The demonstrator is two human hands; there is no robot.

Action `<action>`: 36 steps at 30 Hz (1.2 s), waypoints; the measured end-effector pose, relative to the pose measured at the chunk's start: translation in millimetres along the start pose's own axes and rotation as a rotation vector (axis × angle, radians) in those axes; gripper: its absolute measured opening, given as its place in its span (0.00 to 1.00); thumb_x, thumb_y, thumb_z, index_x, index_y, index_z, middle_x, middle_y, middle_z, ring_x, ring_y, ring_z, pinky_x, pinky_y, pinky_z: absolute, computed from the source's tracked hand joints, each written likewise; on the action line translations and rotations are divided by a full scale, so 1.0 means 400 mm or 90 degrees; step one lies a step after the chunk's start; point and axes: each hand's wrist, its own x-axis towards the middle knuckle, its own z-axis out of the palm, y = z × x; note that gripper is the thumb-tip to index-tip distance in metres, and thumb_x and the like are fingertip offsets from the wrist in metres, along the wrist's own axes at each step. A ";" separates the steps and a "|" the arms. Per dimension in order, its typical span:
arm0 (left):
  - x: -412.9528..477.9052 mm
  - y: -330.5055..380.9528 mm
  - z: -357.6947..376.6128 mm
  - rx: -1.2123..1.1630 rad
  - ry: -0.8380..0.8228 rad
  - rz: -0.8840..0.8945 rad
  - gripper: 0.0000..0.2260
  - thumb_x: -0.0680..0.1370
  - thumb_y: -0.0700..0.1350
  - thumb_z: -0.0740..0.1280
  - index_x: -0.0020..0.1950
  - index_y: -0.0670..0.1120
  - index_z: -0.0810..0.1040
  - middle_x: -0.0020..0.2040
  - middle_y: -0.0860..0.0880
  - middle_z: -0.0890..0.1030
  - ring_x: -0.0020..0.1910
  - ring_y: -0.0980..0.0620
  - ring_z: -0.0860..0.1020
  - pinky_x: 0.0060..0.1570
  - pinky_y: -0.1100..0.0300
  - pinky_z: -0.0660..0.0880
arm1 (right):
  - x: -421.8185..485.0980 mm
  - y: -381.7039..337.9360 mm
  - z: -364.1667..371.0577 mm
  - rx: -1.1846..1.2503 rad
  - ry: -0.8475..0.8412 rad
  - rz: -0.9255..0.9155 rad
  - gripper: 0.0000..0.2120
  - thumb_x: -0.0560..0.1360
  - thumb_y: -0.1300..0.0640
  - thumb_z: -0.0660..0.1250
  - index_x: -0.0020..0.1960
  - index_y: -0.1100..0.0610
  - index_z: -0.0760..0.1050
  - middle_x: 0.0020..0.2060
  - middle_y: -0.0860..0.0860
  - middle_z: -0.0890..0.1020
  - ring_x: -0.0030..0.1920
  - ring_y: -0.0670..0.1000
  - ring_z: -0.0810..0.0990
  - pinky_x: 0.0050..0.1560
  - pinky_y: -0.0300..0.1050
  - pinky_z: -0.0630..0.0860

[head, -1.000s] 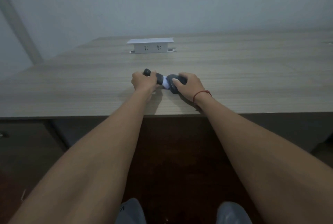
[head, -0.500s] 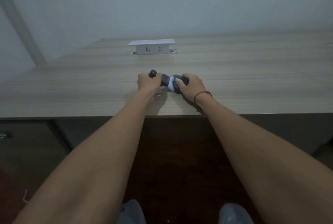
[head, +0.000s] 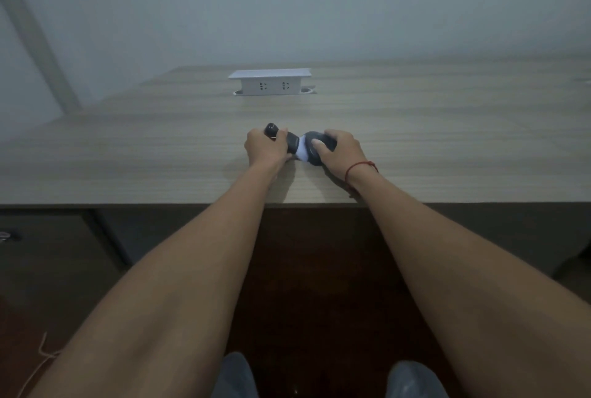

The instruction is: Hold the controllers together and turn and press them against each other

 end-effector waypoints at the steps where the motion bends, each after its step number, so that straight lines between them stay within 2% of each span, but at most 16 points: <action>1: 0.003 0.006 -0.002 0.023 -0.010 0.003 0.07 0.77 0.42 0.69 0.49 0.39 0.77 0.52 0.39 0.81 0.47 0.42 0.83 0.43 0.49 0.84 | 0.003 0.001 0.000 -0.001 -0.001 -0.001 0.18 0.76 0.53 0.64 0.63 0.61 0.73 0.59 0.58 0.78 0.57 0.56 0.76 0.52 0.42 0.67; 3: 0.007 0.017 -0.016 0.056 -0.068 0.011 0.10 0.77 0.43 0.69 0.51 0.36 0.78 0.51 0.38 0.82 0.47 0.42 0.84 0.45 0.49 0.83 | 0.010 0.003 0.000 -0.004 0.000 0.000 0.20 0.76 0.53 0.64 0.64 0.61 0.72 0.60 0.58 0.78 0.60 0.56 0.75 0.54 0.41 0.67; 6: -0.004 0.022 -0.051 -0.002 -0.176 -0.018 0.05 0.77 0.41 0.69 0.47 0.39 0.77 0.46 0.40 0.83 0.41 0.46 0.85 0.35 0.57 0.83 | 0.016 0.003 0.003 -0.007 -0.002 0.010 0.23 0.76 0.52 0.64 0.68 0.61 0.69 0.64 0.59 0.75 0.64 0.57 0.73 0.62 0.44 0.67; 8: -0.009 0.020 -0.065 -0.032 -0.198 -0.036 0.06 0.77 0.40 0.69 0.50 0.38 0.77 0.47 0.40 0.82 0.43 0.45 0.84 0.34 0.57 0.83 | 0.016 0.002 0.003 -0.002 -0.005 0.012 0.23 0.76 0.52 0.64 0.69 0.61 0.68 0.65 0.58 0.74 0.64 0.56 0.72 0.63 0.45 0.67; 10: -0.009 0.017 -0.063 -0.034 -0.169 -0.020 0.06 0.77 0.40 0.69 0.50 0.38 0.76 0.47 0.40 0.81 0.43 0.46 0.84 0.34 0.59 0.82 | 0.013 0.001 0.003 0.011 -0.015 0.008 0.23 0.76 0.52 0.65 0.68 0.60 0.69 0.65 0.58 0.75 0.64 0.56 0.73 0.61 0.43 0.67; 13: 0.002 0.006 -0.047 0.005 -0.073 0.029 0.06 0.77 0.41 0.69 0.48 0.39 0.77 0.48 0.40 0.82 0.44 0.45 0.84 0.35 0.59 0.83 | 0.008 0.004 -0.003 0.021 -0.034 -0.009 0.23 0.75 0.52 0.66 0.67 0.60 0.70 0.63 0.57 0.76 0.62 0.54 0.74 0.57 0.41 0.67; 17: 0.022 -0.010 -0.044 0.084 0.032 0.063 0.12 0.78 0.44 0.67 0.55 0.36 0.78 0.53 0.38 0.82 0.49 0.43 0.83 0.48 0.49 0.82 | 0.009 0.007 -0.008 0.040 -0.060 -0.019 0.23 0.75 0.51 0.67 0.66 0.59 0.71 0.62 0.55 0.77 0.60 0.51 0.74 0.55 0.39 0.67; 19: 0.016 -0.007 -0.046 0.110 0.046 0.099 0.13 0.78 0.47 0.66 0.56 0.37 0.78 0.53 0.39 0.82 0.50 0.44 0.82 0.53 0.49 0.81 | 0.010 0.008 -0.005 0.050 -0.060 -0.022 0.22 0.75 0.51 0.67 0.65 0.59 0.72 0.59 0.54 0.78 0.56 0.49 0.74 0.54 0.40 0.68; 21: 0.001 -0.002 -0.047 0.094 0.028 0.143 0.13 0.79 0.49 0.65 0.53 0.39 0.79 0.50 0.41 0.83 0.48 0.45 0.83 0.50 0.49 0.81 | 0.012 0.008 0.002 0.051 -0.056 -0.026 0.19 0.75 0.52 0.66 0.63 0.59 0.74 0.53 0.51 0.78 0.54 0.49 0.75 0.51 0.41 0.68; 24: -0.016 0.000 -0.048 0.089 -0.001 0.188 0.12 0.78 0.49 0.65 0.48 0.40 0.79 0.46 0.41 0.83 0.45 0.45 0.83 0.47 0.47 0.82 | 0.013 0.007 0.010 0.036 -0.049 -0.026 0.19 0.76 0.52 0.65 0.64 0.58 0.73 0.57 0.54 0.78 0.52 0.48 0.73 0.50 0.41 0.68; 30: 0.001 -0.010 -0.066 0.270 0.026 0.228 0.13 0.79 0.48 0.64 0.54 0.39 0.76 0.52 0.40 0.80 0.47 0.45 0.80 0.48 0.50 0.80 | 0.001 0.009 -0.004 0.040 -0.069 -0.039 0.21 0.75 0.51 0.66 0.65 0.58 0.73 0.59 0.53 0.79 0.54 0.46 0.72 0.53 0.40 0.67; 33: 0.000 -0.007 -0.070 0.285 0.034 0.258 0.12 0.80 0.49 0.62 0.55 0.41 0.75 0.49 0.44 0.77 0.45 0.49 0.76 0.43 0.58 0.74 | -0.002 0.008 0.000 0.025 -0.071 -0.038 0.25 0.72 0.43 0.68 0.64 0.56 0.73 0.56 0.49 0.78 0.54 0.46 0.73 0.51 0.41 0.68; 36: -0.003 -0.001 -0.079 0.235 0.055 0.266 0.12 0.80 0.50 0.62 0.54 0.41 0.75 0.48 0.47 0.76 0.45 0.51 0.74 0.43 0.61 0.69 | -0.008 0.001 0.006 -0.030 -0.069 -0.049 0.33 0.62 0.35 0.72 0.58 0.55 0.75 0.49 0.47 0.75 0.49 0.48 0.74 0.48 0.43 0.72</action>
